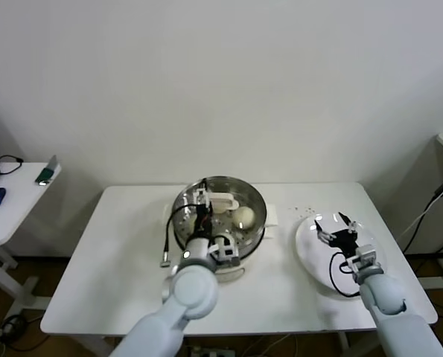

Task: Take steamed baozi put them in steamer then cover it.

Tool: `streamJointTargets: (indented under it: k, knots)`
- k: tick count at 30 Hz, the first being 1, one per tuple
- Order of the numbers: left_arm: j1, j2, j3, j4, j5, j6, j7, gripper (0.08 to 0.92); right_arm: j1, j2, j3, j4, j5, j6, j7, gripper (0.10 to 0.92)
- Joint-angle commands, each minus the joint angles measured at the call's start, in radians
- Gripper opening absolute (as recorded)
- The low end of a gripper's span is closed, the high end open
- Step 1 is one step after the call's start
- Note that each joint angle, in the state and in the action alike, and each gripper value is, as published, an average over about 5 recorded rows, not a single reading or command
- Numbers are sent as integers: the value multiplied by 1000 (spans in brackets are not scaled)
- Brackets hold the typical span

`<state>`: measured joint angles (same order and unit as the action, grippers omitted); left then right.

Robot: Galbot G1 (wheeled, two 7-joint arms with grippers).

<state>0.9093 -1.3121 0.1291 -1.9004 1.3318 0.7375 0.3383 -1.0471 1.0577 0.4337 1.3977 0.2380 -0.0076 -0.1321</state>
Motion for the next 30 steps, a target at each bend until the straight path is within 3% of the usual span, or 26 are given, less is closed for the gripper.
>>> streamJointTargets:
  k: [1,9,16,23,30]
  knots:
    - [95,85,-36,-224,-181,43,-54,822,-5,-5,8,22,28,-55,11,823]
    - [252,164,-272,-318,-563,-125,-272,823,-24,-4,22,33,24,-35,3,823]
    - [456,130,-586,-321,-941,-417,-431,823,-44,1,43,48,26,-19,-8,823]
    - [657,14,-844,-228,-1272,-691,-464,823,-78,8,69,84,25,-9,-25,823]
    - [705,-57,-904,-72,-1413,-829,-422,823,-119,25,107,112,21,27,-48,823]
